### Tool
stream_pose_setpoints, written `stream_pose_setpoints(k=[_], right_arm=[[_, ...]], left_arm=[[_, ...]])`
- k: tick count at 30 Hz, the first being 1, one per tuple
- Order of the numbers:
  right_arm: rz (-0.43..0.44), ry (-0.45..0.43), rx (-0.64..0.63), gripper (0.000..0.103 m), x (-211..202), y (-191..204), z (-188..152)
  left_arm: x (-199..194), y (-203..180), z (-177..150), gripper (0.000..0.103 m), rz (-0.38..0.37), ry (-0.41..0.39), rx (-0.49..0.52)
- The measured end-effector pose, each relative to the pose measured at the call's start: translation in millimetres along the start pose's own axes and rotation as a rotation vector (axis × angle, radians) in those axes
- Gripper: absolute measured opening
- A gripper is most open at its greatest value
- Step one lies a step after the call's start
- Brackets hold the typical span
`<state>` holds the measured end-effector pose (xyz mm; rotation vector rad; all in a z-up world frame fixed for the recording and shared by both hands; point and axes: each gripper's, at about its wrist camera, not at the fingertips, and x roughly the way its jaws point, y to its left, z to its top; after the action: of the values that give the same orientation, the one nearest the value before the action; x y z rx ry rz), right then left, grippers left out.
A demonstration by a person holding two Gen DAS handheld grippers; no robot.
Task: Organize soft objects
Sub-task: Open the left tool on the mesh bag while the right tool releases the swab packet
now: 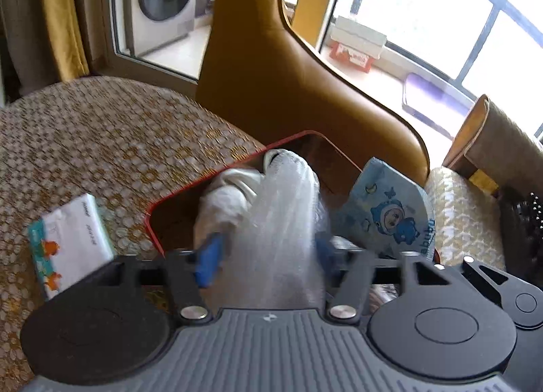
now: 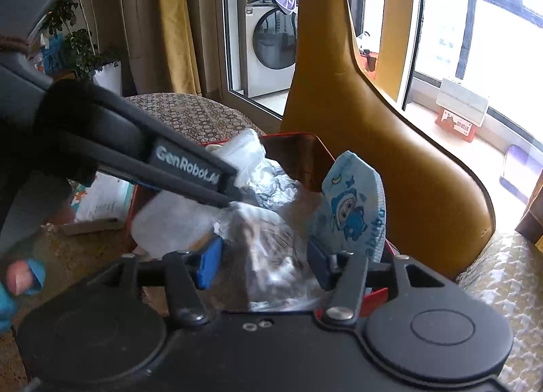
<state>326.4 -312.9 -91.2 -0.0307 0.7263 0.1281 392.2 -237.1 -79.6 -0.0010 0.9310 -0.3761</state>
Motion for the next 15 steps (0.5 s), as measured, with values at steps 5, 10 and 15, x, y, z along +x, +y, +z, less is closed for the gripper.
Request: stream_pose_setpoints(k=[5,10,15], right_arm=[[0.011,-0.016,0.017,0.061,-6.4,-3.1,0.2],[0.023,-0.031,0.021,0.066,-18.1,-2.3,2.4],[0.032,-0.051,0.056,0.072,-33.7,-6.0,3.4]], left_arm=[[-15.4,5.0,-0.2,0.068,-0.01,-0.027,-0.011],[-35.1,7.5,-3.0,0.068,-0.001,-0.055,-0.004],[-61.1,9.7,-10.1,0.068,0.004,-0.085,0.016]])
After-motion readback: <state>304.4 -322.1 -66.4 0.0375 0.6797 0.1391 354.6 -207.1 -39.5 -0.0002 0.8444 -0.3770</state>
